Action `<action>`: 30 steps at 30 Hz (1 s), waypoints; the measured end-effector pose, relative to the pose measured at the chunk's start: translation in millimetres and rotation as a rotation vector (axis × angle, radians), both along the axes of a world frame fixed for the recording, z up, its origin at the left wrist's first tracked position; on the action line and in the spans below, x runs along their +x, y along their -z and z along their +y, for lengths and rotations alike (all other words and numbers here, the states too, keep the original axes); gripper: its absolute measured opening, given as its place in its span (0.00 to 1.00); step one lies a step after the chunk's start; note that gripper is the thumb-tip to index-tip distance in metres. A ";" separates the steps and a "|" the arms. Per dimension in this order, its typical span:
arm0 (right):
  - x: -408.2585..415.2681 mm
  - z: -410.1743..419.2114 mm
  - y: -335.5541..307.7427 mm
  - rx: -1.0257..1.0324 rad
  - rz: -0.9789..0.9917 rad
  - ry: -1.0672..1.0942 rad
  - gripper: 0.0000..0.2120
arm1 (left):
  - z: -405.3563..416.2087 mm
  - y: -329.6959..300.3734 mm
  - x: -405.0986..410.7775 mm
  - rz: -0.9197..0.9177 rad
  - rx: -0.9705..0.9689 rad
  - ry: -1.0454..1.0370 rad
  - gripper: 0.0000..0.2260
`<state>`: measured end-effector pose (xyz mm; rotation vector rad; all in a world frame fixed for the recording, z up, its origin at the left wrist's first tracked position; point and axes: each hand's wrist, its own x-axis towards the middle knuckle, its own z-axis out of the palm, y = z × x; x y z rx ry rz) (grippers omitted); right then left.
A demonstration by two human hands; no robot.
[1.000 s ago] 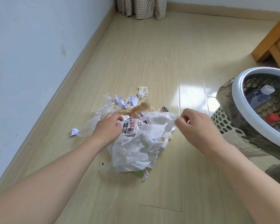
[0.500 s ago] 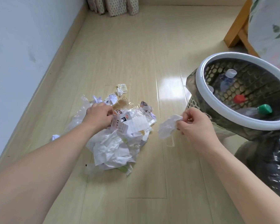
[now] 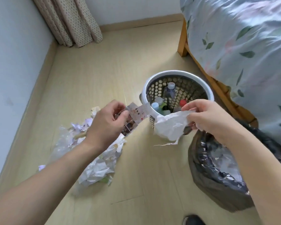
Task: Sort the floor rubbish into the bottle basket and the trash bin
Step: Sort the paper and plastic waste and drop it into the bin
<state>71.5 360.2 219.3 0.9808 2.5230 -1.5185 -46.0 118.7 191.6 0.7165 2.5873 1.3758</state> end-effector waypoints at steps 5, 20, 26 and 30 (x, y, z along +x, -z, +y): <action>80.3 94.3 -25.4 0.171 -0.116 0.113 0.11 | 126.9 -22.0 73.4 -0.034 0.009 0.282 0.04; 144.2 154.9 153.7 0.300 -0.628 0.035 0.10 | 314.1 143.3 172.8 0.340 -0.888 0.750 0.12; 132.3 159.8 167.7 0.217 -0.763 -0.145 0.09 | 319.5 154.6 164.5 0.189 -1.119 0.973 0.14; 128.8 159.7 139.4 0.290 -0.655 -0.050 0.05 | 311.5 110.5 150.5 0.221 -1.075 1.085 0.08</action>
